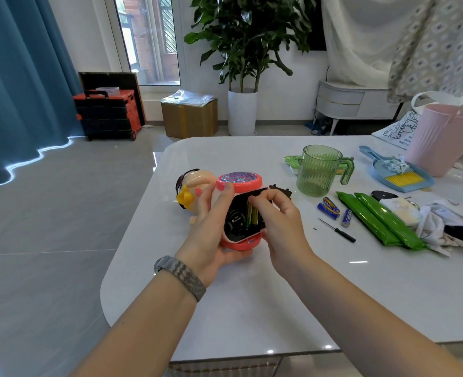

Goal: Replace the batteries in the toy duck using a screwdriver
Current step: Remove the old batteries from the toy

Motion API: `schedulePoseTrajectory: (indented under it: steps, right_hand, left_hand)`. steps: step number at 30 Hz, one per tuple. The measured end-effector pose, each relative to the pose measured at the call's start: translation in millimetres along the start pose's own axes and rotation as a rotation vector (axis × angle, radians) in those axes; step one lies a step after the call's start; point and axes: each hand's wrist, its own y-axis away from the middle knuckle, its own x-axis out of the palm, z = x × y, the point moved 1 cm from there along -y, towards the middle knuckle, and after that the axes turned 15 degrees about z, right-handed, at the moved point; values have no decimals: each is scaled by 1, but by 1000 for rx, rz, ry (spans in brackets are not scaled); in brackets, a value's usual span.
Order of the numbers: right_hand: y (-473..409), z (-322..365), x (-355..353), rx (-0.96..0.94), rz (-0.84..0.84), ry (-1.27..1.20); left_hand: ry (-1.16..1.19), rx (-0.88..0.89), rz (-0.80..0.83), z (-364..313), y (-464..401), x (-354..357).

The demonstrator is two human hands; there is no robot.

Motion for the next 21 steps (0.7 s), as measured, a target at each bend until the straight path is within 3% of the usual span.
schedulePoseTrajectory:
  steps: [10,15,21]
  right_hand:
    - [5,-2,12,-25,-155,43]
    - [5,2,10,-12,-142,81]
    - [7,10,2,-168,-174,623]
  left_hand:
    - [14,-2,-4,-1,0,-3]
    - [4,7,-24,-2,1,-2]
    - [35,-2,-22,-6,2,-2]
